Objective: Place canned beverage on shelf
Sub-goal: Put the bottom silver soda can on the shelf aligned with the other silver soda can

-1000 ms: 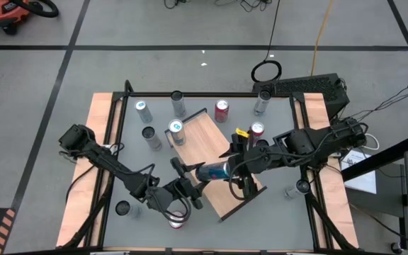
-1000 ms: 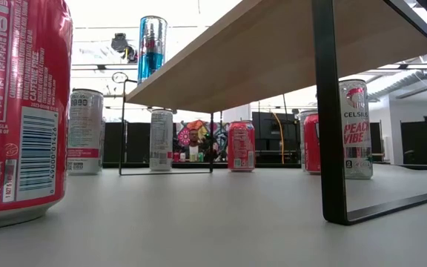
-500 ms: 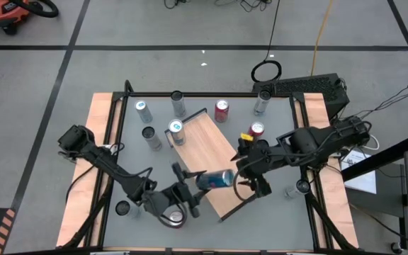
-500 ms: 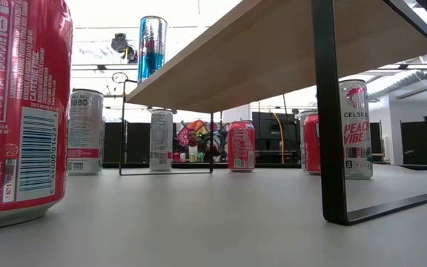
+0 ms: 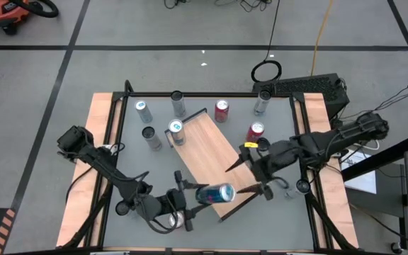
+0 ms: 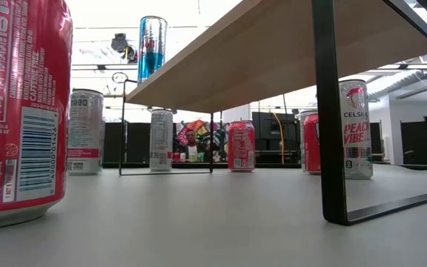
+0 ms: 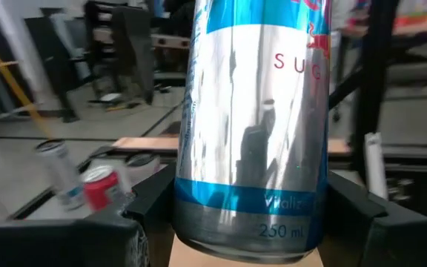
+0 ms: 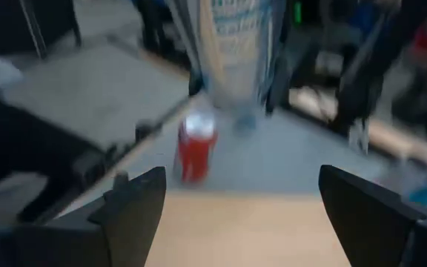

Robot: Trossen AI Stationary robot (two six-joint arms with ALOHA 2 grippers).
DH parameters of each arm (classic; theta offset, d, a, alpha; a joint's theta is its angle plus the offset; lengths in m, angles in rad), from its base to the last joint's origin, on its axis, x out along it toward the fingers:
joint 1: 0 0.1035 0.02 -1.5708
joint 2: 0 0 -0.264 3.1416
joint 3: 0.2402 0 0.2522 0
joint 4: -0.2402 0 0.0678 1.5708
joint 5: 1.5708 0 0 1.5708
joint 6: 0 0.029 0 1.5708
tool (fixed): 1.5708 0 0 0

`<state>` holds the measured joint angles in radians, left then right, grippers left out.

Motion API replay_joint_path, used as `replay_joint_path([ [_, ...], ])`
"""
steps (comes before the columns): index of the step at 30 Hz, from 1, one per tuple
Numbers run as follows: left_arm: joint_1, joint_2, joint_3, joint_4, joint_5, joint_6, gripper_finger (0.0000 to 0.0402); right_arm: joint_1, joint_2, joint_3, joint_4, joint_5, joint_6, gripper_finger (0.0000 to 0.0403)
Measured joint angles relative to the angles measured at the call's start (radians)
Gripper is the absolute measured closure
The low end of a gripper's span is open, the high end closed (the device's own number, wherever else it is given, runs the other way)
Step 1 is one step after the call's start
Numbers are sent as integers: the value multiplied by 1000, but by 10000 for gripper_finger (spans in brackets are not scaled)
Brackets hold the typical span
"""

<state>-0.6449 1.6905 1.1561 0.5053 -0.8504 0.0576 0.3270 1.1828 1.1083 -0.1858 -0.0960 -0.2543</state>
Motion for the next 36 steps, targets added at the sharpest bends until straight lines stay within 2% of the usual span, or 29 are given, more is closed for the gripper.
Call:
replay_joint_path([
  [3, 23, 3, 0, 21, 77, -27, 165, -9, -27, -107, 209, -52, -60, 74],
  [6, 50, 7, 0, 17, 127, -57, 165, -30, -25, -169, 356, -159, -104, 74],
  [10, 84, 7, 0, 23, 226, -79, 165, -71, 3, -193, 513, -330, -67, 74],
  [15, 107, 7, 0, 24, 362, -71, 165, -92, 50, -194, 648, -454, -7, 74],
  [20, 140, 7, 0, -1, 434, -69, 165, -91, 105, -194, 755, -510, 3, 74],
  [26, 176, 7, 0, -9, 481, -69, 165, -90, 156, -194, 846, -513, 7, 74],
  [36, 182, 8, 0, -8, 531, -42, 165, -89, 164, -194, 867, -516, 6, 87],
])
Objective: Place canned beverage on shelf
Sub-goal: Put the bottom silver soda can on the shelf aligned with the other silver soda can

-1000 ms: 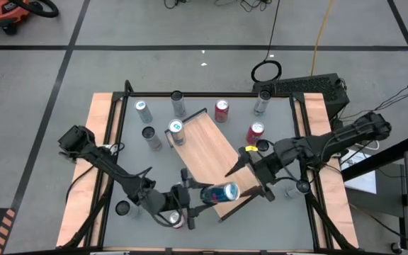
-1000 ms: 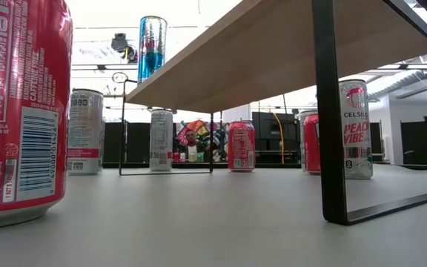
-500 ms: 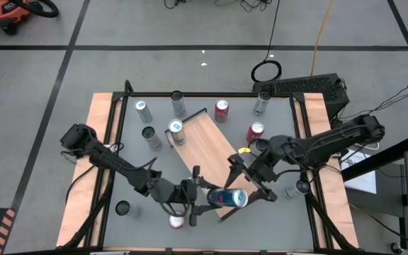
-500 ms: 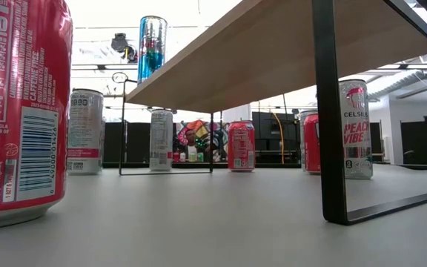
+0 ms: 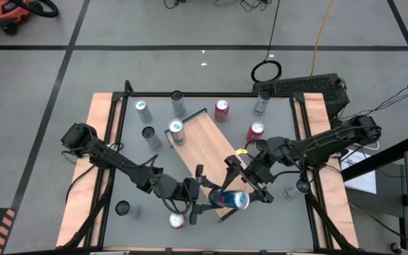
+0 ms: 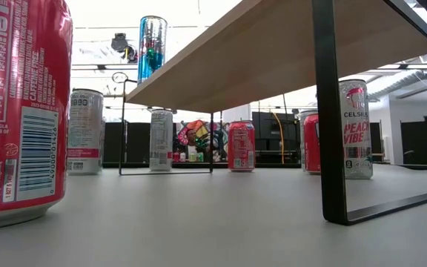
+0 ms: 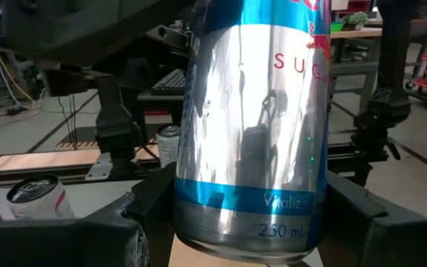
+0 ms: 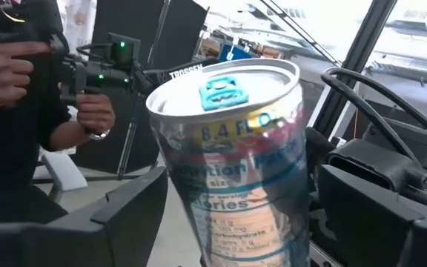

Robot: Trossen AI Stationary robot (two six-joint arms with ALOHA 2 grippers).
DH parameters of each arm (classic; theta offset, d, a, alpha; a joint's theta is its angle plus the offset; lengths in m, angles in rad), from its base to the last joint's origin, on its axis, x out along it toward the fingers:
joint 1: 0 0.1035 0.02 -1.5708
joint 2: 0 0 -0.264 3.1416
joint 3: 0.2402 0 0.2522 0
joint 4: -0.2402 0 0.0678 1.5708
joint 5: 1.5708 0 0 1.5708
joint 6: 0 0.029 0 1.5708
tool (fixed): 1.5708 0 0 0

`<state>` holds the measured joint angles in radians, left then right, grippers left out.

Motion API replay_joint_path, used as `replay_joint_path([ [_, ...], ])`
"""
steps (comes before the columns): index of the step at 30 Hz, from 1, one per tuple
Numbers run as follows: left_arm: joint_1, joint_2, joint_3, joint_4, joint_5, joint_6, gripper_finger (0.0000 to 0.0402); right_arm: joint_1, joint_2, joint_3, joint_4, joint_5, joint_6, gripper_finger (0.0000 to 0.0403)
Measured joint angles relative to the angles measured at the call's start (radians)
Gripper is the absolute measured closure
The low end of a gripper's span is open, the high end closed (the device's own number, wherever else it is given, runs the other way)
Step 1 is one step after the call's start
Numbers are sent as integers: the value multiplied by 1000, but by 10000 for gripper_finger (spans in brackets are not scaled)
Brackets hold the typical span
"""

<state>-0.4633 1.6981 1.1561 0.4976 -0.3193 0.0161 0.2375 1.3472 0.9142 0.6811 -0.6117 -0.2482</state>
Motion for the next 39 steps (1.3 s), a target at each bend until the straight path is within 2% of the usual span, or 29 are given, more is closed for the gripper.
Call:
replay_joint_path([
  [13, 4, 0, 0, -10, -4, -10, 165, 0, 0, 0, 1, 3, -3, 164],
  [26, -6, 1, 0, -17, -18, -18, 161, 1, 0, 0, -7, 6, 24, 171],
  [29, -17, 1, 0, -16, -64, -13, 144, 1, 0, 0, -11, 11, 39, 171],
  [39, -66, 1, 1, -11, -306, 37, 44, -4, 0, 0, -31, 24, 68, 172],
])
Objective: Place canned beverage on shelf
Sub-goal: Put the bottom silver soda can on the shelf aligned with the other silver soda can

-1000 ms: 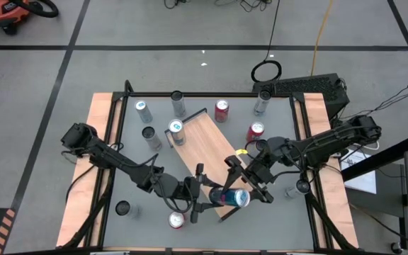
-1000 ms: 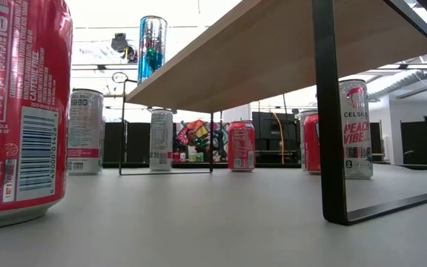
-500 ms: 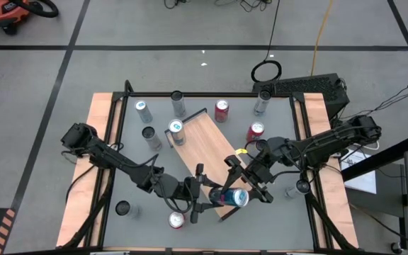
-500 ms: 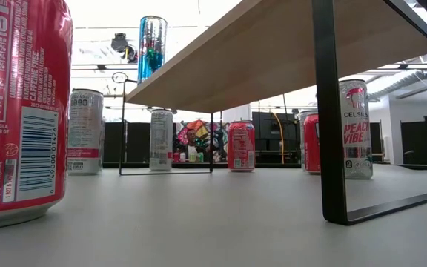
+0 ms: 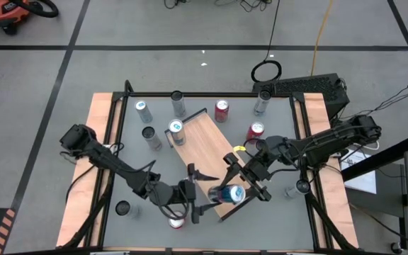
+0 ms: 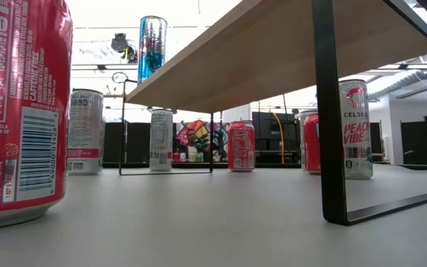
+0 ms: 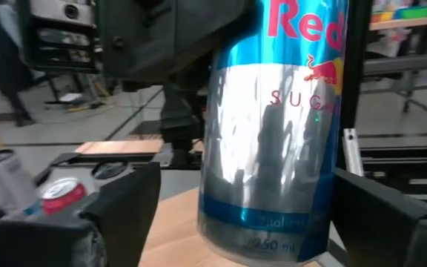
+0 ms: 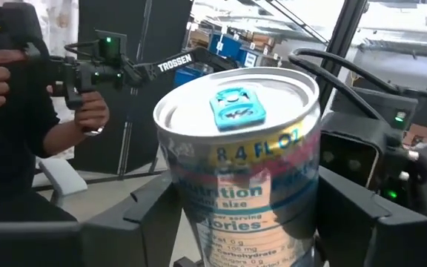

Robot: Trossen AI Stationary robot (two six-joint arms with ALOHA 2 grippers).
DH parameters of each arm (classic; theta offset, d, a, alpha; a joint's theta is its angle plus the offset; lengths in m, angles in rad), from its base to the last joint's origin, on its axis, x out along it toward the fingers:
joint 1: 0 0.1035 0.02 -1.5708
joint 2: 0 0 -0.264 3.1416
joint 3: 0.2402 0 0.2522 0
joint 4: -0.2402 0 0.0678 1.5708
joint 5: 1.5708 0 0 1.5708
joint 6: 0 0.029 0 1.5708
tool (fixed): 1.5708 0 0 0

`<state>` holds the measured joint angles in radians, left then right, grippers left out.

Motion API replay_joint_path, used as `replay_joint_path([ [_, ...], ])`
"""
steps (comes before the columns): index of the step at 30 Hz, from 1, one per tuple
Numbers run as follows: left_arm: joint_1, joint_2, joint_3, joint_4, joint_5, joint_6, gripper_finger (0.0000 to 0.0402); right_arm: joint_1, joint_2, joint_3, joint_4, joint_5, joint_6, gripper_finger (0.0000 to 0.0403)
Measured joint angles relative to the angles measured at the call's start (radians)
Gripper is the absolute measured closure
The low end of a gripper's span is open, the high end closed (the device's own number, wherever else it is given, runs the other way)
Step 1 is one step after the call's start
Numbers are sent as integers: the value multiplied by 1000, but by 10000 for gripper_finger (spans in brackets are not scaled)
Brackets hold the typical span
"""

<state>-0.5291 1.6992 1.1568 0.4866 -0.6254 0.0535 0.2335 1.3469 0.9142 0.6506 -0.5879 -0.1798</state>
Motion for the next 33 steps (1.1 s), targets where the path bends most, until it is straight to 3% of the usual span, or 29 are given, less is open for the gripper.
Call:
replay_joint_path([
  [7, -57, -14, 1, 0, -127, 13, 29, 2, -41, -1, -88, 53, -15, 172],
  [15, -98, -16, 1, -7, -356, 14, 29, -7, -79, -1, -149, 101, -15, 172],
  [26, -101, -16, 1, -10, -383, 9, 29, -18, -79, -1, -195, 266, -7, 172],
  [33, -101, -16, 1, -10, -389, 5, 29, -18, -79, -1, -193, 303, 4, 172],
])
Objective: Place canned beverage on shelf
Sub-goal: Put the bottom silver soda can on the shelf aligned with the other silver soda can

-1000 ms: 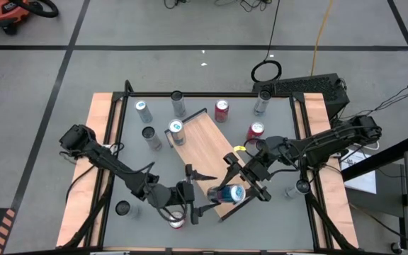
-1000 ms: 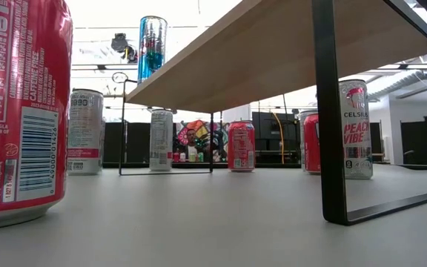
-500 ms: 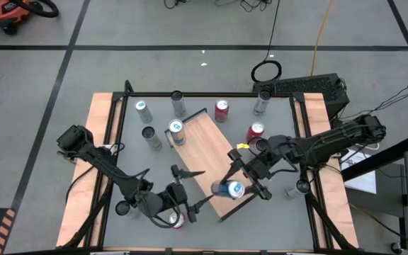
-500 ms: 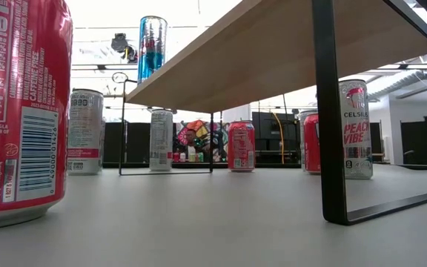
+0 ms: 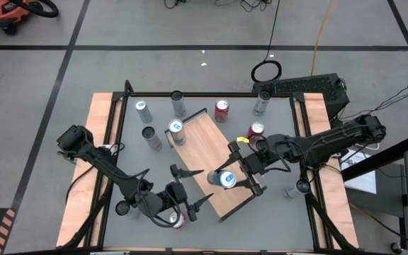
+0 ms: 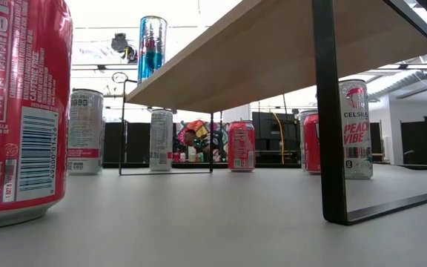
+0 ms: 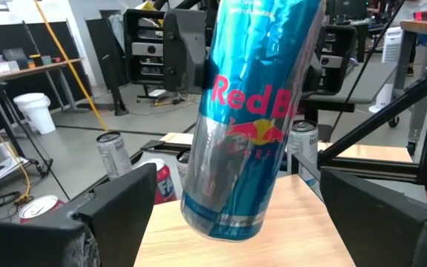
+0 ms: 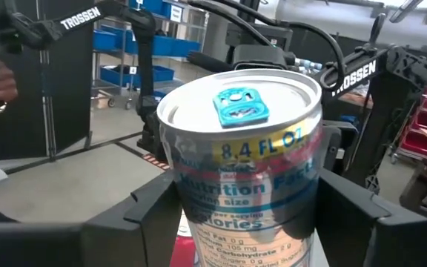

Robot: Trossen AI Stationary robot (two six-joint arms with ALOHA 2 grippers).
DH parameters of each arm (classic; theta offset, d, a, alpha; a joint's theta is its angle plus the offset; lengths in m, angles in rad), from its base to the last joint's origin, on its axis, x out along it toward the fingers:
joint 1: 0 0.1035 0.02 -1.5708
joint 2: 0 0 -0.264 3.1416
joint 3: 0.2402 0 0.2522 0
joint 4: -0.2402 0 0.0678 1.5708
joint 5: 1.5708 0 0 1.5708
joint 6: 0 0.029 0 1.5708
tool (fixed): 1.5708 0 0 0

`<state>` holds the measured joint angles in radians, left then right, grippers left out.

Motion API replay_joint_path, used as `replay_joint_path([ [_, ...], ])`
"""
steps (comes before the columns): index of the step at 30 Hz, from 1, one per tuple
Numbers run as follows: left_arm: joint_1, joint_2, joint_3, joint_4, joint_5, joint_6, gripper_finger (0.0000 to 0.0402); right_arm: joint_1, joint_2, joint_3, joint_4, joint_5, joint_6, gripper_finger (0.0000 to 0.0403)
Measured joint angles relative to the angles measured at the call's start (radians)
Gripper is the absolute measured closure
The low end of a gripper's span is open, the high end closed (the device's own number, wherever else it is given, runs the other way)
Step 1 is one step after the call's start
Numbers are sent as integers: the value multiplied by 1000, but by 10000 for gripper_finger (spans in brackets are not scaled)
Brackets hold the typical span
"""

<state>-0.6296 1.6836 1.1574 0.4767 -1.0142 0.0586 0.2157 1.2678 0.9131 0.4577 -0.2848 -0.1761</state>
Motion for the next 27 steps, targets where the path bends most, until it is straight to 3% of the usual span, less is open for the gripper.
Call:
replay_joint_path([
  [17, 0, 0, 0, -17, -22, 0, 29, -44, 0, 1, -25, 53, 16, 172],
  [27, 0, 0, -1, -16, -90, -1, 29, -106, 0, 1, -22, 53, 69, 172],
])
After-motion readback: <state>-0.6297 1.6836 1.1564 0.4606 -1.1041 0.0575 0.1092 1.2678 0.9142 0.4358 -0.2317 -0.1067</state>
